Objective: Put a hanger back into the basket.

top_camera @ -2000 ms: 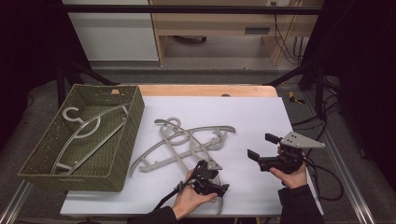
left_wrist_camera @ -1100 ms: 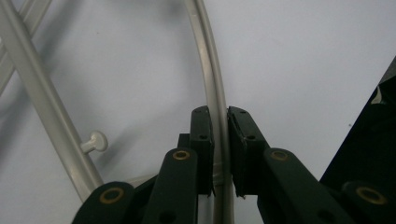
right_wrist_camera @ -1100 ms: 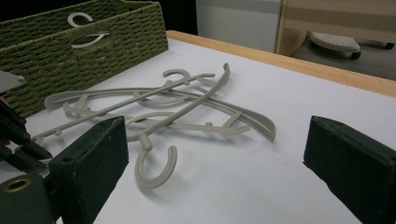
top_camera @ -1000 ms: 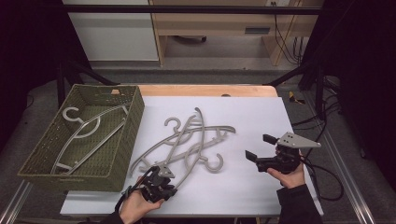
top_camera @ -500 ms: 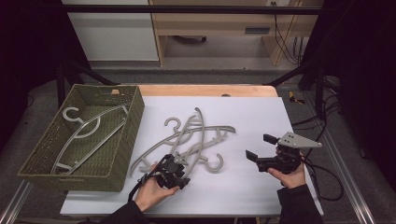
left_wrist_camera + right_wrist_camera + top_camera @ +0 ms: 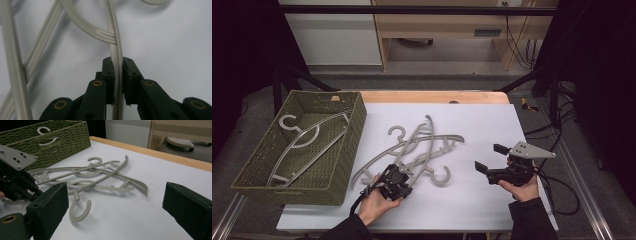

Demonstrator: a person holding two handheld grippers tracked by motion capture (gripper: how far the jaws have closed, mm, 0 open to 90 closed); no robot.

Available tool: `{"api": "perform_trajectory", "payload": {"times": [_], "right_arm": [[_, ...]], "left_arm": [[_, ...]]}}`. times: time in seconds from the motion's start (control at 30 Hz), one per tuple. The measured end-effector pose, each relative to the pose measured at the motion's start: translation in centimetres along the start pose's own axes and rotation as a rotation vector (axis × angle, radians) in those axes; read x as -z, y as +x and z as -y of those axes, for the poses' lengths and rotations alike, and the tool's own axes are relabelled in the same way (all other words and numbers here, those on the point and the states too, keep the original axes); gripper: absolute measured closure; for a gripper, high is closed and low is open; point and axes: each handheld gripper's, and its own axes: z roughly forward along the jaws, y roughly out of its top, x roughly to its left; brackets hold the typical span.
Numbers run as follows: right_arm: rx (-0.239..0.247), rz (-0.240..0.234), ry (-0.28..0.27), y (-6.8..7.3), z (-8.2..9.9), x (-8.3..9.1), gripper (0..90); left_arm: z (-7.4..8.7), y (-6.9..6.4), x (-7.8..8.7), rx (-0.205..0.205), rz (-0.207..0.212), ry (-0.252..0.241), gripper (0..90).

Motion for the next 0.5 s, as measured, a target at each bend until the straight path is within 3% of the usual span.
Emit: {"api": "perform_trajectory", "payload": {"times": [0.17,0.5], "right_arm": [[0.001,-0.001,-0.002,0.0,0.0,0.0,6.8],[-0.006,0.001,-0.008,-0.2,0.1,0.2,6.8]], "left_arm": [[0.3,-0.2,1.4,-0.031,0.016,-0.021,81.4],[0.8,0.3,5.9,-0.069,0.043,-0.118,81.7]]}}
